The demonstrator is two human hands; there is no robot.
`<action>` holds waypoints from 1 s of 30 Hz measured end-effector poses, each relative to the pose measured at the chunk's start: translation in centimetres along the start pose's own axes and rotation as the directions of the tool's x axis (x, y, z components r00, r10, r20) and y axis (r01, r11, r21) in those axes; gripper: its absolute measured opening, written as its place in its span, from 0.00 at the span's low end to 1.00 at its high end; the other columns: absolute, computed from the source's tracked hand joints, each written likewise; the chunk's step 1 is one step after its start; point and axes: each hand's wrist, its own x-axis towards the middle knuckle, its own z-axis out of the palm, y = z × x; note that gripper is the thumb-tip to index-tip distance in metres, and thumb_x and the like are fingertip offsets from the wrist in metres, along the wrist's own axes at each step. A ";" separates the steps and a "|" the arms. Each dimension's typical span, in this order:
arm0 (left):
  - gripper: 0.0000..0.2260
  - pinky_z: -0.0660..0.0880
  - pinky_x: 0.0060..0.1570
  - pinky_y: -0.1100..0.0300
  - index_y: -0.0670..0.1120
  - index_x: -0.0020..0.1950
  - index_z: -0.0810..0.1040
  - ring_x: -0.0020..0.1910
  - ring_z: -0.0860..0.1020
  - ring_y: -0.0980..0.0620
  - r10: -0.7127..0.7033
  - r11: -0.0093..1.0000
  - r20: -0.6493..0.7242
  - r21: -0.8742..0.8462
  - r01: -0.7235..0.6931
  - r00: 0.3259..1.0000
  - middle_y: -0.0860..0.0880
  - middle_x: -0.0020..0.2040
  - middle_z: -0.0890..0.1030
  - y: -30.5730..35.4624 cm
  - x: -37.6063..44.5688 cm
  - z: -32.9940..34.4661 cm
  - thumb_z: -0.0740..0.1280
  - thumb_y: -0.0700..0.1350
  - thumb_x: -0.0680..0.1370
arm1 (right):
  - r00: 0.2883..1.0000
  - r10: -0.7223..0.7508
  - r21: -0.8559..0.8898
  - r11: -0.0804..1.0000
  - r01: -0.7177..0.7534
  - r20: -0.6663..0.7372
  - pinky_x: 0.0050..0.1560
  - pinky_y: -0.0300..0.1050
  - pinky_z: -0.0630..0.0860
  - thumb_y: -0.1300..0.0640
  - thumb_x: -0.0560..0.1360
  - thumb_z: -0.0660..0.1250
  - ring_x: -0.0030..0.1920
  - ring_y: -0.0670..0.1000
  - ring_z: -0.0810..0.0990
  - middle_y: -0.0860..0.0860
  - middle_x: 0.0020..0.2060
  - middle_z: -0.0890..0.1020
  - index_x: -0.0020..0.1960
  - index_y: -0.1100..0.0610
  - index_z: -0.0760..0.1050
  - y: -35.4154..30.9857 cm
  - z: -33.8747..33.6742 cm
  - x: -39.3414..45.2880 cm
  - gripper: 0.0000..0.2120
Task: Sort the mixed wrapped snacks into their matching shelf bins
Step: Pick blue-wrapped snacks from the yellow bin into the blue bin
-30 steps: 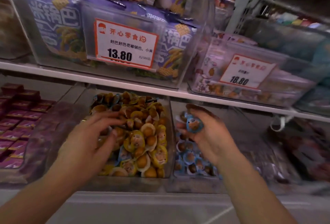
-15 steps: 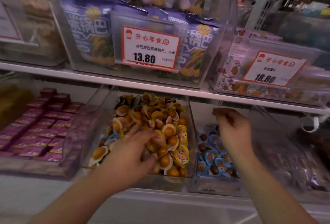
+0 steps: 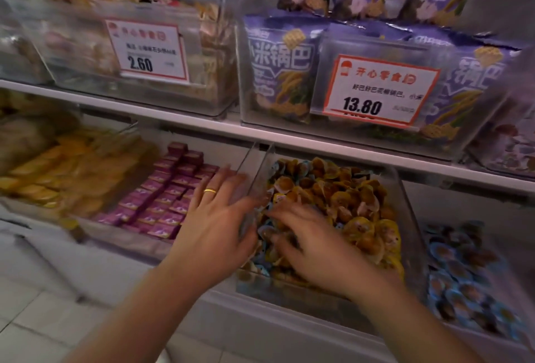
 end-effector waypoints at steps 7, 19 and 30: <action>0.22 0.62 0.73 0.41 0.63 0.70 0.67 0.80 0.52 0.48 0.014 0.995 0.092 -0.100 -0.005 0.996 0.53 0.77 0.62 -1.5 -0.2 0.6 0.62 0.55 0.75 | 0.992 0.122 -0.300 0.948 -0.111 0.018 0.75 0.48 0.44 0.31 0.70 0.54 0.76 0.48 0.55 0.43 0.75 0.64 0.77 0.43 0.60 2.0 2.0 3.2 0.37; 0.18 0.63 0.73 0.44 0.56 0.66 0.76 0.78 0.58 0.48 -0.007 0.984 0.004 -0.177 0.008 1.000 0.53 0.71 0.71 -0.6 0.0 0.3 0.63 0.49 0.76 | 0.983 0.153 -0.141 0.980 -0.138 0.102 0.49 0.47 0.72 0.40 0.73 0.70 0.51 0.47 0.73 0.44 0.45 0.77 0.53 0.40 0.79 2.3 -1.0 3.0 0.11; 0.14 0.79 0.46 0.59 0.57 0.59 0.78 0.48 0.83 0.58 -0.393 0.182 0.288 -0.907 0.381 0.873 0.54 0.52 0.84 7.5 0.7 0.1 0.62 0.61 0.79 | 0.919 0.198 0.255 0.960 -0.112 -0.341 0.50 0.22 0.70 0.54 0.74 0.73 0.52 0.29 0.77 0.26 0.48 0.80 0.52 0.35 0.78 1.9 -4.4 -0.9 0.14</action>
